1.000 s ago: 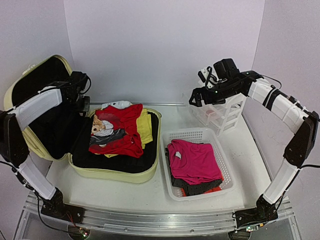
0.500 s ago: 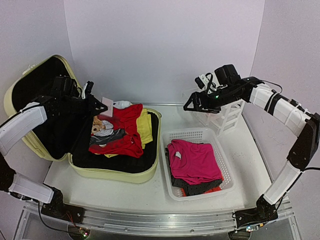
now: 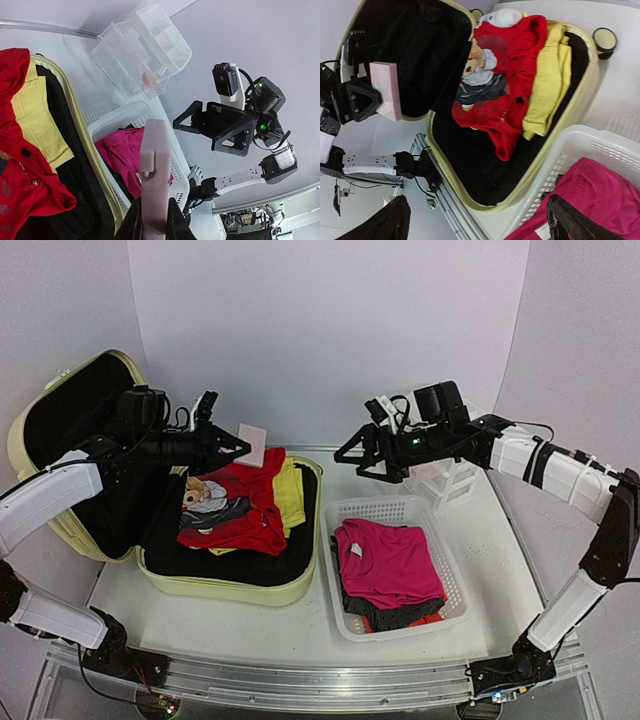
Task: Open, take out, and arrange the luggage
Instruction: Pick up the makeup from the opened luggage, then pass from the left arm to the right
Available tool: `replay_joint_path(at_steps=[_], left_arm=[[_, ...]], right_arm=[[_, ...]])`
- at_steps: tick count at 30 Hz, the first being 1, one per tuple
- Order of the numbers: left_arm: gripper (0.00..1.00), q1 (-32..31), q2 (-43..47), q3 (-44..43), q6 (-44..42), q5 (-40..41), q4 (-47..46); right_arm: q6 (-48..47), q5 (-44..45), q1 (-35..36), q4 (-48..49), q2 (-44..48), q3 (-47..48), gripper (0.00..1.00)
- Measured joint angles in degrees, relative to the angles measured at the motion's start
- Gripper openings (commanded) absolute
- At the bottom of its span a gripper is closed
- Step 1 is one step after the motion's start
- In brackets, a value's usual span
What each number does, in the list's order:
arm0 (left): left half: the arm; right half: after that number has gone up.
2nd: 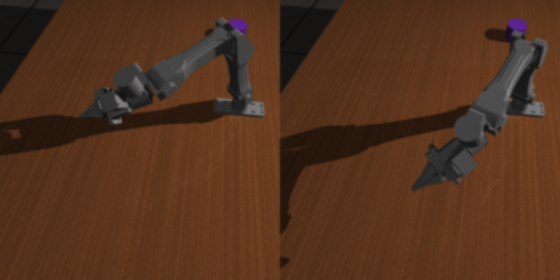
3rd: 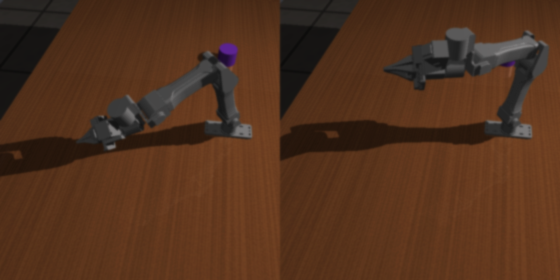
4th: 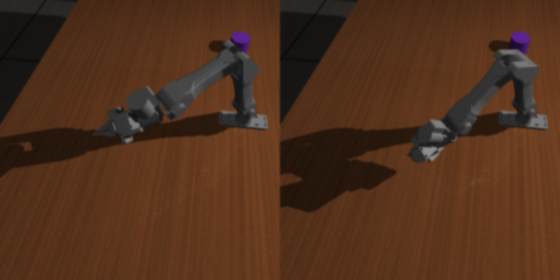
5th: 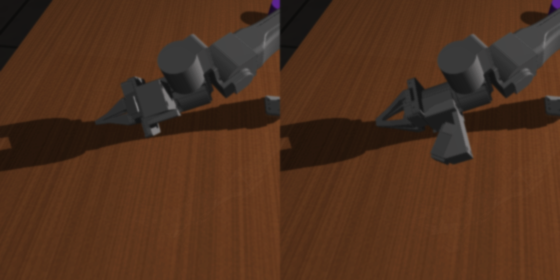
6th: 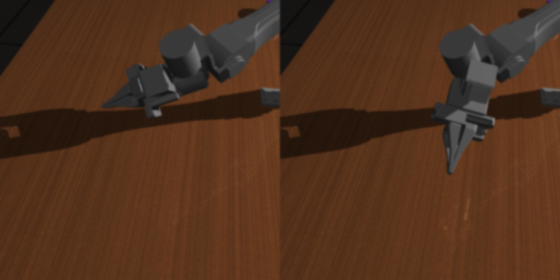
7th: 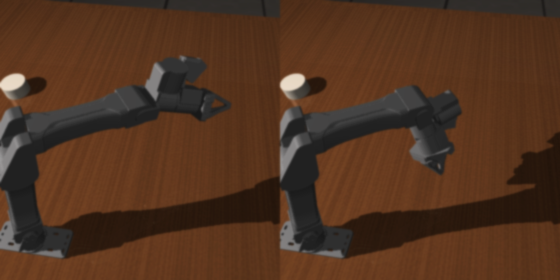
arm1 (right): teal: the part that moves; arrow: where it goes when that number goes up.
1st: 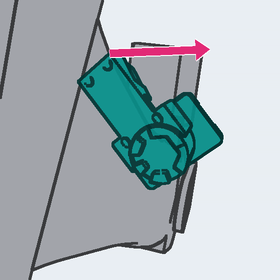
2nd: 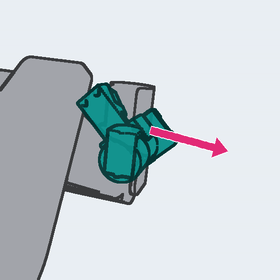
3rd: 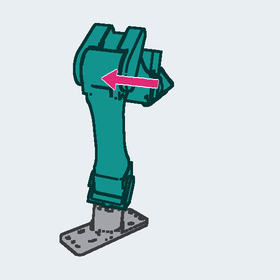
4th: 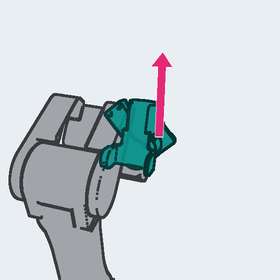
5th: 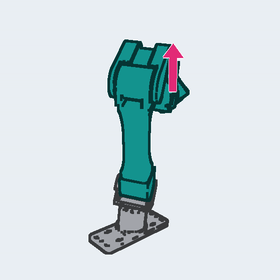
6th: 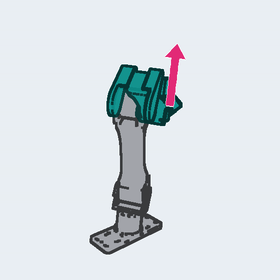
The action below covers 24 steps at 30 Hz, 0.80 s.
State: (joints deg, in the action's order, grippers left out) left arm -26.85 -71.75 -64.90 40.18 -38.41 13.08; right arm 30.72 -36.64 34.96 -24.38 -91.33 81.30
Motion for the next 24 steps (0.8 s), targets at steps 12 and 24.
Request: replay_joint_path(at_steps=[12,24], left_arm=[[0.01,-1.22,-1.81,-2.21,6.27,1.03,-6.58],[0.02,-4.22,-3.56,-4.11,11.1,-1.18,-12.26]], right_arm=[[15.23,0.46,8.17,24.59,-0.66,-0.79,0.61],[20.41,-0.39,10.75,29.9,-7.87,3.69,0.55]])
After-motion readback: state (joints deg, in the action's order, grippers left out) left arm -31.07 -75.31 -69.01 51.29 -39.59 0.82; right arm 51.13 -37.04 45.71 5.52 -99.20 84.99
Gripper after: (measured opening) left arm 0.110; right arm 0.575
